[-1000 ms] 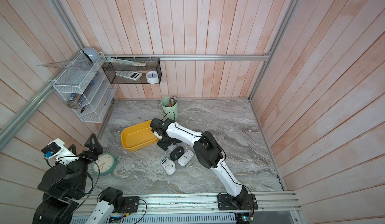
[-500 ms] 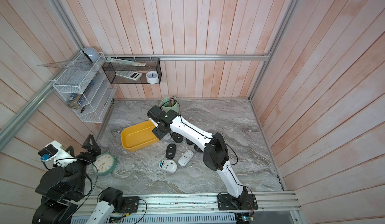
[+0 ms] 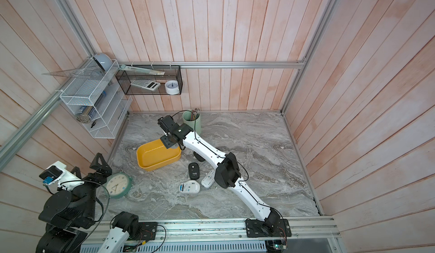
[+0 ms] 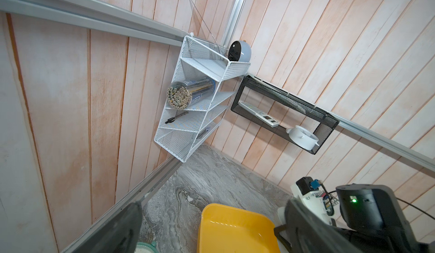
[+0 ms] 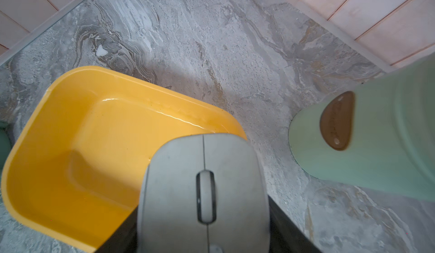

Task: Put the mouse in the storage box
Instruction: Place the mouse in the storage box, then move the storage box to the center of the board.

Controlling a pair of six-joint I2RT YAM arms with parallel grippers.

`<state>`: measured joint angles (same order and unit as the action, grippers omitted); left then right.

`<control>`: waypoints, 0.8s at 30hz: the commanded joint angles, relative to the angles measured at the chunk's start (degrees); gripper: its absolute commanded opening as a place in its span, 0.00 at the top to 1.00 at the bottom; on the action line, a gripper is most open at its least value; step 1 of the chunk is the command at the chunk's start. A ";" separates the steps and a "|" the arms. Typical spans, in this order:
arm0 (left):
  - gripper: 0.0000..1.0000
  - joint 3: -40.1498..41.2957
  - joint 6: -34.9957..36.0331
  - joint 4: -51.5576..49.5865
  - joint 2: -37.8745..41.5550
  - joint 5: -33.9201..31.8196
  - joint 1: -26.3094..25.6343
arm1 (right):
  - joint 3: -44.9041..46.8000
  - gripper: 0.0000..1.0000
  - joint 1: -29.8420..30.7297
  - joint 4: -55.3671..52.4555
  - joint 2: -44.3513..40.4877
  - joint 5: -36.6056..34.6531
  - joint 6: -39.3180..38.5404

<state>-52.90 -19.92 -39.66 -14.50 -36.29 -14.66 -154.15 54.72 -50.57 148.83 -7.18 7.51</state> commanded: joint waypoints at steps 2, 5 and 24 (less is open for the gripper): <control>0.00 0.63 -0.14 0.10 -0.52 -0.27 0.50 | -1.81 0.42 0.30 5.65 2.24 3.07 2.01; 0.00 0.65 -0.28 0.06 -1.13 0.16 0.90 | -2.14 0.42 0.30 6.96 5.16 4.75 2.72; 0.00 0.70 -0.68 0.17 -2.36 1.93 3.05 | 4.95 0.44 0.12 -1.69 3.14 -8.02 3.80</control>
<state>-52.75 -20.18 -39.66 -16.56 -34.89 -11.99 -150.50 54.72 -49.30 155.02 -11.18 9.87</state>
